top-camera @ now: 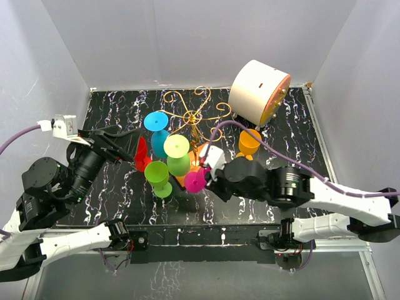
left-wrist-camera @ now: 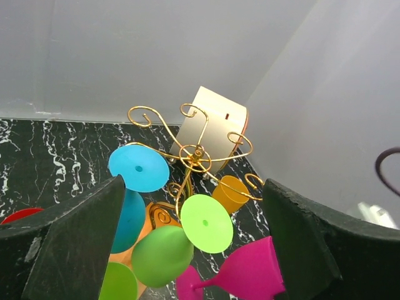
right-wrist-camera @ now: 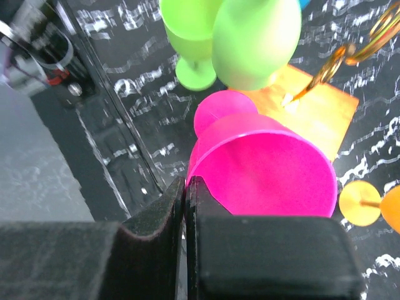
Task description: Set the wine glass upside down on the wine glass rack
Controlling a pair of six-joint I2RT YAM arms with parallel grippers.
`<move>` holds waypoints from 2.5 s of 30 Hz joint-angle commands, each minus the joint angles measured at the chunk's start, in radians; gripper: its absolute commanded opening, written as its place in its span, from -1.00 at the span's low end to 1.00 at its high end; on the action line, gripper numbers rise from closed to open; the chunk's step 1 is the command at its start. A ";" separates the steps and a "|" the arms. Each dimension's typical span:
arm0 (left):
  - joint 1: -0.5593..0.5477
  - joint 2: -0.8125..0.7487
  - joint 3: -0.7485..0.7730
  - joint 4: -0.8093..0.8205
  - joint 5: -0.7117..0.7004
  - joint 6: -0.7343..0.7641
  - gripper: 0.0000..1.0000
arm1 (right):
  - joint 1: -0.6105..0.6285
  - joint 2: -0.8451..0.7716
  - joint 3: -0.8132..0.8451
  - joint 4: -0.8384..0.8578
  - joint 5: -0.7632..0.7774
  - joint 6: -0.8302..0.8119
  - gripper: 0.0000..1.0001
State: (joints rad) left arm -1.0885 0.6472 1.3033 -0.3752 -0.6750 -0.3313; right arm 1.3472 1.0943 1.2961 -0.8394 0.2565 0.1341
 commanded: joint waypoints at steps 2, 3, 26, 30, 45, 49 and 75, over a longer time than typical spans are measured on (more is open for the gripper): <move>-0.002 0.032 0.026 0.052 0.090 0.031 0.90 | -0.002 -0.156 0.022 0.199 -0.036 0.036 -1.00; -0.002 0.039 0.029 0.055 0.121 0.035 0.96 | -0.002 -0.185 0.018 0.228 -0.035 0.037 -1.00; -0.002 0.138 0.072 0.121 0.451 -0.008 0.97 | -0.002 -0.338 0.091 0.344 -0.103 0.088 -1.00; -0.002 0.130 0.051 0.187 0.513 -0.006 0.97 | -0.002 -0.323 0.088 0.423 -0.083 0.065 -1.00; -0.002 0.096 -0.025 0.388 0.249 -0.315 0.92 | -0.002 -0.151 0.035 0.861 0.277 -0.099 -1.00; -0.002 0.205 0.083 0.338 0.258 -0.463 0.83 | -0.002 -0.099 0.024 0.988 0.298 -0.115 -1.00; -0.002 0.385 0.046 0.769 0.118 -0.635 0.16 | -0.002 -0.203 -0.067 1.148 0.217 0.032 -1.00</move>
State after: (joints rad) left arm -1.0885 1.0153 1.3064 0.2752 -0.5602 -0.9783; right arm 1.3460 0.9398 1.2396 0.2581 0.5163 0.1127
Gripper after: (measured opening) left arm 0.623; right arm 0.018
